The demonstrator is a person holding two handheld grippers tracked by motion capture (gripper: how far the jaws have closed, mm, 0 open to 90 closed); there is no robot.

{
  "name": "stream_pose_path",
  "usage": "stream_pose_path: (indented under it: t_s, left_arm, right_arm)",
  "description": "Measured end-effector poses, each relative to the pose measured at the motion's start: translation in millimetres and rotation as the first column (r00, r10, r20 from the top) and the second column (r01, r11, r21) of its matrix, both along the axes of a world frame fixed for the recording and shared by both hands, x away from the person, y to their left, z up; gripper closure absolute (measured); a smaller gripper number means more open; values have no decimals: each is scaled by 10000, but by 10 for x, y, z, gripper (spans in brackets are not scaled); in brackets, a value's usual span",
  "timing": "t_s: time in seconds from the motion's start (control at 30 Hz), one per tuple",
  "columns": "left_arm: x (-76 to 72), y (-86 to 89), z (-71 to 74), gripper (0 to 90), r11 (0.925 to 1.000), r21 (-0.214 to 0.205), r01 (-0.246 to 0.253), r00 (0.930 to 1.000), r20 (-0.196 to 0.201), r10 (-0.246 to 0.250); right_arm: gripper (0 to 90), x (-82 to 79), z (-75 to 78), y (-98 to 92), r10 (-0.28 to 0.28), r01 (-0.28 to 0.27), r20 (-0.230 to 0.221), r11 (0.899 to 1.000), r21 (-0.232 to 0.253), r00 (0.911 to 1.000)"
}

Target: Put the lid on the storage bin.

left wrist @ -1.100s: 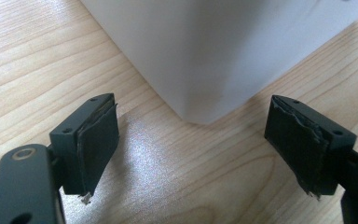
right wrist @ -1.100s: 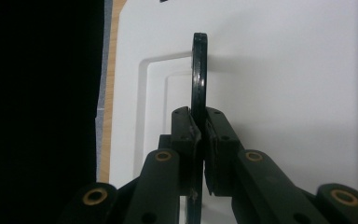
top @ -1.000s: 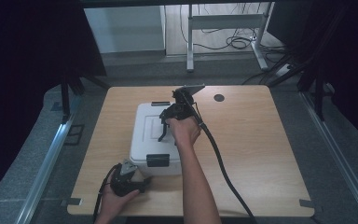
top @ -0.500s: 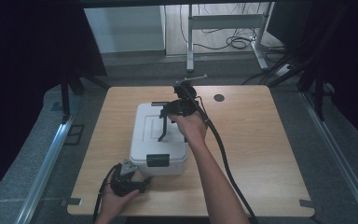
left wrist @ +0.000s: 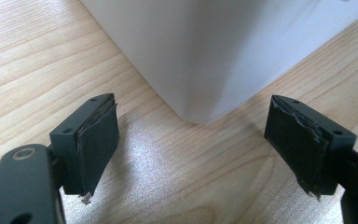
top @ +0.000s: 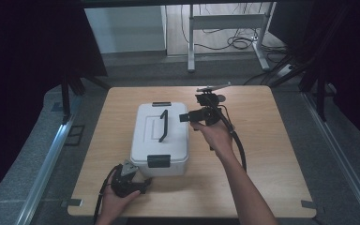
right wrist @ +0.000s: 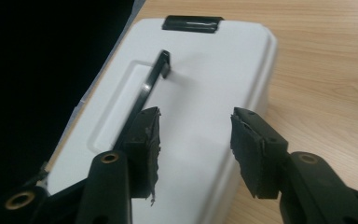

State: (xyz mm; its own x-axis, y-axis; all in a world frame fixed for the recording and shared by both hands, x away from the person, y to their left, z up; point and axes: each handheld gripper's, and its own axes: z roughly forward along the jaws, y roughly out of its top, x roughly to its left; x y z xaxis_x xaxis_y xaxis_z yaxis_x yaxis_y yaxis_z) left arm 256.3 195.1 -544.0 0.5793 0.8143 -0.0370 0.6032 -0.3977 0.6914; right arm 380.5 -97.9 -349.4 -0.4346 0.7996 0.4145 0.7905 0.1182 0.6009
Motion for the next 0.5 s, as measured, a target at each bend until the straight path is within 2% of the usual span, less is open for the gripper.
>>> stream_pose_path:
  t_s: [0.17,0.23,0.27,0.5]
  left_arm:
    - [-1,-1,1,175,10000,8,-6,10000,-8,6]
    - [-2,-1,1,175,10000,6,-25,10000,3,25]
    - [-1,0,1,175,10000,9,-5,10000,6,5]
    - [-1,-1,0,175,10000,3,-6,10000,11,6]
  right_arm:
    - [475,-108,-82,-238,15,-7,687,9999,-127,9976]
    - [455,-161,-165,-383,2,8,1007,10000,-96,9949]
    - [455,-161,-165,-383,2,8,1007,10000,-96,9949]
    - [410,-320,-430,-684,-143,189,1918,9996,-224,9813]
